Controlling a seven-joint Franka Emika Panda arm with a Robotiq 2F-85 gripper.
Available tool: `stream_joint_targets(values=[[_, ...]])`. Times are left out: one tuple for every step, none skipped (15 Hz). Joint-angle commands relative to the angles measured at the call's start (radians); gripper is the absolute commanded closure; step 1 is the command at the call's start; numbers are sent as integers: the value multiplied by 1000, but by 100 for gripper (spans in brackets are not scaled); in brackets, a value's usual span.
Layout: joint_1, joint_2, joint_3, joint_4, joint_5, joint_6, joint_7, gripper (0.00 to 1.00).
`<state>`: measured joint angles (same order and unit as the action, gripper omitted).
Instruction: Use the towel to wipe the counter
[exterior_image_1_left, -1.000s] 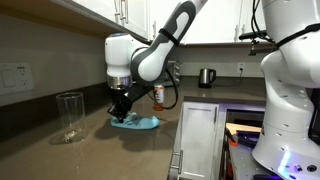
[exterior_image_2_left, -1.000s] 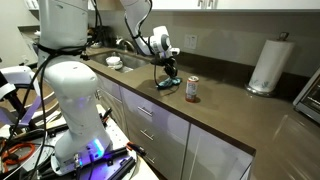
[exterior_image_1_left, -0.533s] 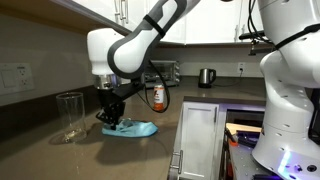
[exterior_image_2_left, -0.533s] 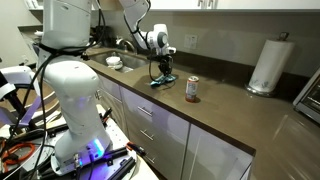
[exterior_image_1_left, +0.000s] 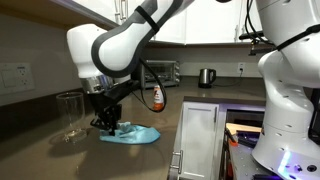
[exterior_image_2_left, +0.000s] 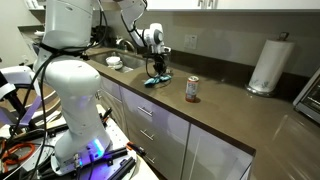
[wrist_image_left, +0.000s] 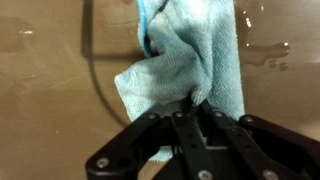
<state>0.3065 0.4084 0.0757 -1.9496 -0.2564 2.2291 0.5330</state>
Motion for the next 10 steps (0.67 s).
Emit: stream_joint_targets(values=[[58, 39, -18, 43, -36, -83, 94, 96], [71, 45, -22, 52, -50, -102, 127, 96], [82, 50, -25, 59, -61, -120, 155, 96], [91, 55, -27, 64, -74, -133, 182, 96], [97, 57, -26, 67, -86, -143, 202, 96], [102, 62, -26, 73, -96, -155, 222, 96], [106, 64, -23, 78, -104, -165, 235, 96], [108, 67, -19, 83, -108, -175, 241, 96], [109, 70, -16, 89, -111, -182, 243, 96], [109, 74, -12, 94, -111, -186, 235, 96]])
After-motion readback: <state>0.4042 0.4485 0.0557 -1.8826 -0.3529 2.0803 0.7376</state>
